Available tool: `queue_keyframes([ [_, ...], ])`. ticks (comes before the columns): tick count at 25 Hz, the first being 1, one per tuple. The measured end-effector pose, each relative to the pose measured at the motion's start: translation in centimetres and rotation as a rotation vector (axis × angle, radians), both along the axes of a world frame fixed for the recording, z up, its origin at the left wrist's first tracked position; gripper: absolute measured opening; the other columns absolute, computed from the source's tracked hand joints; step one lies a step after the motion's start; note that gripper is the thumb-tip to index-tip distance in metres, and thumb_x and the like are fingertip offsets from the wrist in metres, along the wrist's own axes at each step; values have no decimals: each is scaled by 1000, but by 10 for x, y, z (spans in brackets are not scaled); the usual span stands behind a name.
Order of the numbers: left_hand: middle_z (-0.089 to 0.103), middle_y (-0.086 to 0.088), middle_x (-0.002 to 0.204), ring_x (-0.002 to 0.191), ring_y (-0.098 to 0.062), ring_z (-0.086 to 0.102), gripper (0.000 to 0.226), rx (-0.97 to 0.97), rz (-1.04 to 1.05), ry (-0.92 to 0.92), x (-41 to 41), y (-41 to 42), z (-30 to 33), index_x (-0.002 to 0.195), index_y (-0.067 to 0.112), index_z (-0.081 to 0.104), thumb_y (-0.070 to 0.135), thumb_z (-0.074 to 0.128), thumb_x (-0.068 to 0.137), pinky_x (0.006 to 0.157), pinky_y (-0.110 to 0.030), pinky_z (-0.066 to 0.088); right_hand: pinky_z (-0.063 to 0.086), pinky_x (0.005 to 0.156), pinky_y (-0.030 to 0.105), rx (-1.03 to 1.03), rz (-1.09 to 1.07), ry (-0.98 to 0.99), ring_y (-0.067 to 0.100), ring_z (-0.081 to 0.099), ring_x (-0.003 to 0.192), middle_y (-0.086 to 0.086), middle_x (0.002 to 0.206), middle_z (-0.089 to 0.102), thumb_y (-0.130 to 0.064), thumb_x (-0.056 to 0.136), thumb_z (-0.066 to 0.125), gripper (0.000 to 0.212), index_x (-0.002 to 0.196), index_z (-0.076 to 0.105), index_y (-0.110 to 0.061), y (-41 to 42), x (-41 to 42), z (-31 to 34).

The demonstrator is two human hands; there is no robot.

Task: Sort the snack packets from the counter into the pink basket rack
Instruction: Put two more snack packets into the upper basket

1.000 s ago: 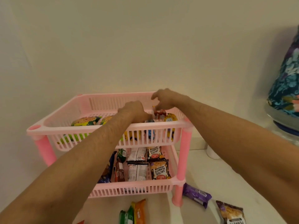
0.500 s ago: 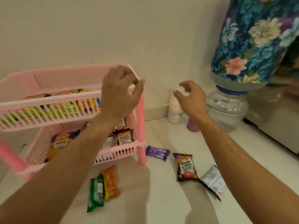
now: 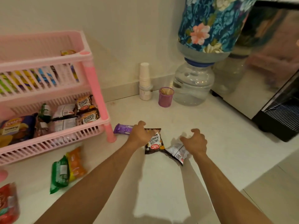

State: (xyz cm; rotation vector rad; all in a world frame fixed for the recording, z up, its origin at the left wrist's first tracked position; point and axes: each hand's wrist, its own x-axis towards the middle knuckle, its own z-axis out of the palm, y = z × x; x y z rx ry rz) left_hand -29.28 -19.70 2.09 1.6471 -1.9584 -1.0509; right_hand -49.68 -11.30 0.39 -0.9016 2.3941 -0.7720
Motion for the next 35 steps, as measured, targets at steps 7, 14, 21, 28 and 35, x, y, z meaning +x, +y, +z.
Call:
queue_keyframes([
  [7, 52, -11, 132, 119, -28, 52, 84, 176, 148, -16, -26, 2, -46, 136, 4, 32, 38, 78, 75, 96, -36, 46, 41, 105, 39, 228, 311, -99, 30, 46, 129, 12, 138, 51, -54, 76, 75, 84, 139, 44, -9, 6, -31, -26],
  [14, 71, 3, 100, 83, -7, 65, 57, 361, 23, 324, -16, 6, -50, 109, 19, 62, -4, 84, 61, 60, -17, 51, 59, 80, 36, 127, 357, -440, 24, 71, 92, 11, 103, 72, -21, 72, 87, 48, 108, 60, -5, 6, -32, -26],
  [21, 70, -1, 101, 97, -14, 67, 63, 186, -3, 396, 26, 26, -32, 109, 17, 55, -7, 84, 60, 75, -24, 56, 60, 60, 36, 10, 480, -461, 32, 69, 94, 12, 110, 64, -9, 68, 88, 48, 94, 49, -19, 0, -14, 0],
  [28, 71, 9, 99, 91, -3, 67, 55, -81, 4, 347, 96, 45, 44, 104, 28, 60, 8, 88, 61, 72, -24, 58, 59, 54, 34, -193, 753, -340, 17, 72, 73, 2, 86, 73, -20, 62, 92, 43, 93, 63, -21, -28, 35, 70],
  [35, 73, 15, 98, 87, -4, 71, 56, -360, 190, 380, 203, 71, 126, 102, 37, 60, 15, 89, 59, 71, -13, 52, 59, 58, 30, -451, 1028, -345, 11, 71, 70, -6, 84, 74, -24, 61, 92, 41, 92, 66, -31, -44, 126, 155],
])
